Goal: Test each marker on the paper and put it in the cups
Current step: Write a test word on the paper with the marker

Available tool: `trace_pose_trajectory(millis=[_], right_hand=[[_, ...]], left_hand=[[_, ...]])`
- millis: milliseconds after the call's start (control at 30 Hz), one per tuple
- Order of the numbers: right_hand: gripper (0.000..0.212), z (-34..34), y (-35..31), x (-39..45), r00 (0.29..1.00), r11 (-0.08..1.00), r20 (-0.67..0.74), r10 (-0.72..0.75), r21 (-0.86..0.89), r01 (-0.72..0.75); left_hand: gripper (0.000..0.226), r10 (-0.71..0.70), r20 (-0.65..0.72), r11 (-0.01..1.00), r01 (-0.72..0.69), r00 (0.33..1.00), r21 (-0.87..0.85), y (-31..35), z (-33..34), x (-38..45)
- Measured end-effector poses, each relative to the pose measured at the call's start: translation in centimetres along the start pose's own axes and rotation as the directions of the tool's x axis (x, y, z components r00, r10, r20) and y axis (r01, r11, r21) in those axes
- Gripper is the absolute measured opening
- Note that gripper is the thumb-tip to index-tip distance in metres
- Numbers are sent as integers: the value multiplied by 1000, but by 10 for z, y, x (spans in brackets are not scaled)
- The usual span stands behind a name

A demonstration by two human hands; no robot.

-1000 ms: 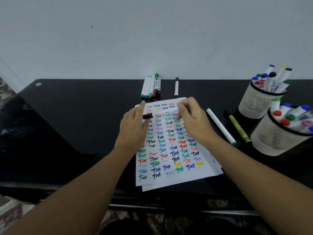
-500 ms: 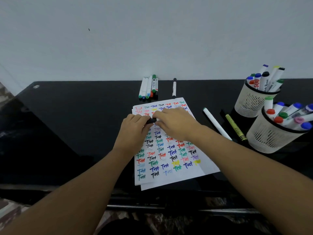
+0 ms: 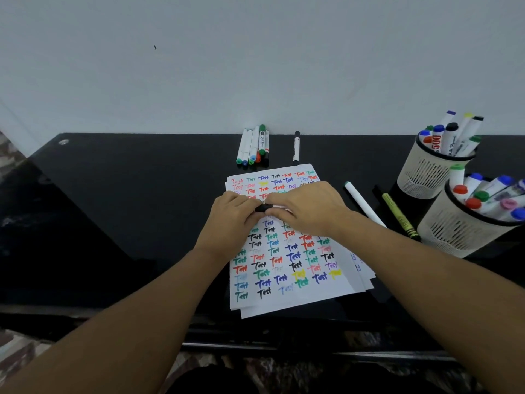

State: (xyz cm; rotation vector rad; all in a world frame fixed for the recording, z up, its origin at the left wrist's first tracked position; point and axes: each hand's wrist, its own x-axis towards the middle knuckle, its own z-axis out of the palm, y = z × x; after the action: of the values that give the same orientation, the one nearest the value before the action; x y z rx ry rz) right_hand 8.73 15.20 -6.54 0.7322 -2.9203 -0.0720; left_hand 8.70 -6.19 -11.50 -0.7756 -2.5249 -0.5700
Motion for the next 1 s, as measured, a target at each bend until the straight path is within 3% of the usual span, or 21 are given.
trace_pose_trajectory(millis=[100,233,300,367,400,467,567,667,733,800,900,1000], right_hand=[[45,-1,-1,-1,999,998,19,30,57,-31],[38,-7,2,-16,978,889,2,209,415,-191],[33,-8,3,-28,934,687,-5,357,679,-258],[35,-8,-1,-41,860,369,58,507,887,-278],[36,-7,-3,-47,831,236,96,548,936,-263],[38,-4,-7,-60,803,102,121,583,970,-221],[36,5,-11,-80,795,117,75,602,977,-181],[32,13,-16,-92,773,80,74,630,984,-159],[21,15,-16,-91,758,42,59,649,993,-113],[5,12,-15,-87,757,-22,58,650,998,-57],[20,10,-14,-84,750,5,43,661,998,-61],[23,11,-8,-87,692,85,16,721,990,-111]], left_hand=[[27,-87,11,996,87,996,-13,1,-3,1],[36,-210,53,977,208,976,40,-1,-1,2],[40,-262,62,965,261,963,30,-4,1,2],[45,-296,78,955,297,952,-3,-5,2,2],[48,-306,85,951,309,948,-19,-5,2,2],[56,-302,103,949,309,948,-59,-2,0,2],[67,-275,168,938,302,947,-169,-1,-5,4],[73,-343,291,862,422,893,-281,1,-19,9],[75,-328,375,872,431,867,-232,5,-27,12],[76,-266,481,934,346,835,-84,8,-31,14],[83,-208,609,977,195,766,89,4,-24,5],[87,-202,530,979,182,824,91,1,-15,-12]])
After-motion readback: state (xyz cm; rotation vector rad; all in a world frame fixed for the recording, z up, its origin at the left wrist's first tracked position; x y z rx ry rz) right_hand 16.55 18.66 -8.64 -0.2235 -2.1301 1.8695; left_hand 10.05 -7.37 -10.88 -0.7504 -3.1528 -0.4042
